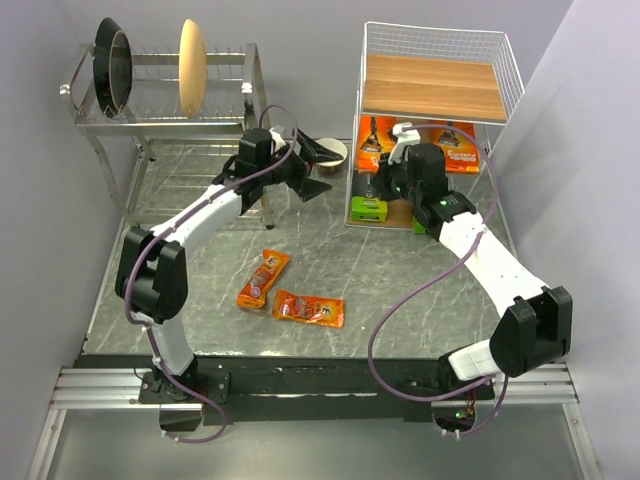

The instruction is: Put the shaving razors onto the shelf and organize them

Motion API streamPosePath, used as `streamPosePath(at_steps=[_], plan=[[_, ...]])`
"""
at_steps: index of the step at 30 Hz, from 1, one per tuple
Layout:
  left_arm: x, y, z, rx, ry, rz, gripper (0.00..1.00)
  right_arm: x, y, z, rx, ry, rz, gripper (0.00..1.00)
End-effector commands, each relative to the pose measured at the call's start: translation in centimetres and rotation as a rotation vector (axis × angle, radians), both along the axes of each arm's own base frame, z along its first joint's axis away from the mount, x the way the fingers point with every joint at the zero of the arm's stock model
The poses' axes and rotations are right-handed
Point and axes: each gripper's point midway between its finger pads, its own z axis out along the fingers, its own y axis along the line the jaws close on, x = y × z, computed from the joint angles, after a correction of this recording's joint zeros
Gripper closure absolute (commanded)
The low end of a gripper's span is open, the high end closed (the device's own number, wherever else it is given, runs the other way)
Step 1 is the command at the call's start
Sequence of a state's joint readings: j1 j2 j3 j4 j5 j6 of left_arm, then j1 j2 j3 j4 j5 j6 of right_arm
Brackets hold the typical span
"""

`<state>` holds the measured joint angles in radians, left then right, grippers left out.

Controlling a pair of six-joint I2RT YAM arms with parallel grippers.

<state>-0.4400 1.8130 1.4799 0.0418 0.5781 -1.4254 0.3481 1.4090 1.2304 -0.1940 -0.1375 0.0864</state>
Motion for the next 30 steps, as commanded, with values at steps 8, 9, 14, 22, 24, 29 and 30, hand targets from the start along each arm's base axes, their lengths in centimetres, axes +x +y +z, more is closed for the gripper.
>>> streamPosePath(at_steps=[8,9,14,22,24,29,30], plan=[[-0.9,0.7,1.3,0.001,-0.052,0.004,0.0,2.4,0.2,3.7,0.065,-0.15,-0.128,0.85],[-0.9,0.7,1.2,0.001,-0.049,0.004,0.0,2.4,-0.3,3.9,0.063,-0.163,-0.156,0.85],[-0.9,0.7,0.4,0.011,-0.035,0.003,0.01,2.5,0.0,3.3,0.067,-0.176,-0.172,0.85],[-0.8,0.8,1.6,0.074,-0.099,0.005,0.0,0.6,0.7,3.6,0.085,-0.176,-0.103,0.78],[-0.9,0.4,4.1,0.071,-0.268,-0.041,0.01,-1.8,-0.1,5.0,0.08,-0.204,-0.081,0.69],[-1.8,0.9,2.0,0.176,-0.325,-0.114,0.01,-9.0,-0.4,0.5,-0.026,-0.094,0.129,0.37],[-2.1,1.1,1.7,0.197,-0.349,-0.131,0.01,-10.2,-0.8,0.1,-0.068,-0.109,0.167,0.29]])
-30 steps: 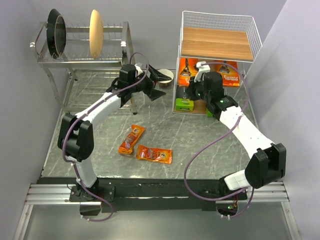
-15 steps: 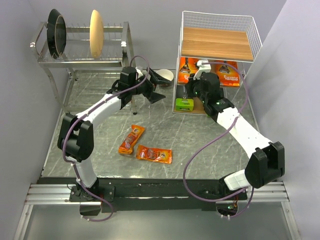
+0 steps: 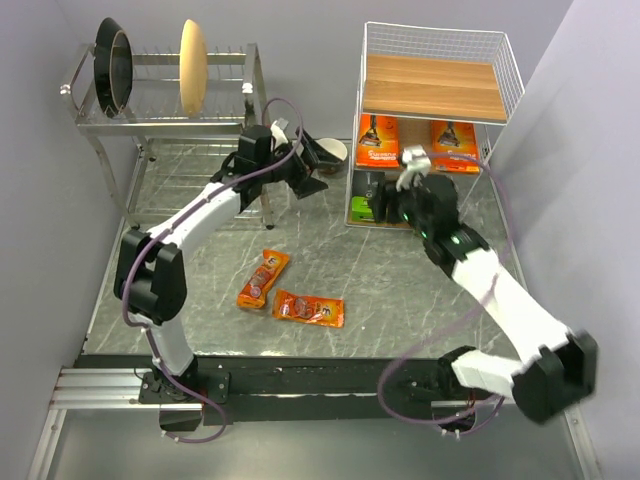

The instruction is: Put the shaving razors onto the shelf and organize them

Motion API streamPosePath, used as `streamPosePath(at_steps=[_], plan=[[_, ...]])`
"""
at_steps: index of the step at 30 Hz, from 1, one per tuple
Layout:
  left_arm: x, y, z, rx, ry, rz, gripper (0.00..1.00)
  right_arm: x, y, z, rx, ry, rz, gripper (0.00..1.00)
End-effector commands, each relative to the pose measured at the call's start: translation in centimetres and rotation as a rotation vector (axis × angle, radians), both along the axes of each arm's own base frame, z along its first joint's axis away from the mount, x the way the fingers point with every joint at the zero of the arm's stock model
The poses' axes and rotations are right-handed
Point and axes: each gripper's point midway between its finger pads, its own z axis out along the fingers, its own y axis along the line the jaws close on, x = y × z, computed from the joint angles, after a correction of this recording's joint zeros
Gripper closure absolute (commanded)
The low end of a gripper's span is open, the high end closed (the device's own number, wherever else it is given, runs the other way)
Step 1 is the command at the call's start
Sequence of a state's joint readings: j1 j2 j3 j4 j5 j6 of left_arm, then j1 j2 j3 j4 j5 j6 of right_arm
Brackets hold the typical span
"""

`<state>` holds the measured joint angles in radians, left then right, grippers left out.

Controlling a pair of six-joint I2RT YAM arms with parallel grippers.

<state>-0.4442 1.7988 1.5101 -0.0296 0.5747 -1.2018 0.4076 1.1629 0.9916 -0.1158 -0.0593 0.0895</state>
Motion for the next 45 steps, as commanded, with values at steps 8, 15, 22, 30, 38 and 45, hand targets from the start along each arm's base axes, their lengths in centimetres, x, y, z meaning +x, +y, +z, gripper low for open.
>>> streamPosePath(at_steps=[8,15,22,30,38,45], plan=[[-8.8,4.3,-5.8,0.379,-0.297,-0.487,0.01,-14.6,3.4,-7.3,-0.129,0.181,0.713,0.16],[-12.7,10.6,-13.0,0.644,-0.095,-0.289,0.0,-16.2,5.0,-12.4,-0.255,0.146,0.858,0.11],[-15.2,12.5,-16.5,0.689,-0.003,-0.252,0.0,-16.2,7.0,-14.8,-0.266,0.272,0.885,0.1],[-15.5,11.3,-15.1,0.69,-0.22,-0.466,0.02,-13.9,9.3,-15.6,-0.28,0.321,0.884,0.18],[-17.9,10.0,-17.0,0.722,-0.41,-1.044,0.31,-15.2,6.9,-8.9,-0.135,0.261,0.786,0.18],[-18.8,10.1,-19.9,0.759,-0.538,-1.379,0.24,-15.0,3.8,-4.3,-0.092,0.191,0.659,0.16]])
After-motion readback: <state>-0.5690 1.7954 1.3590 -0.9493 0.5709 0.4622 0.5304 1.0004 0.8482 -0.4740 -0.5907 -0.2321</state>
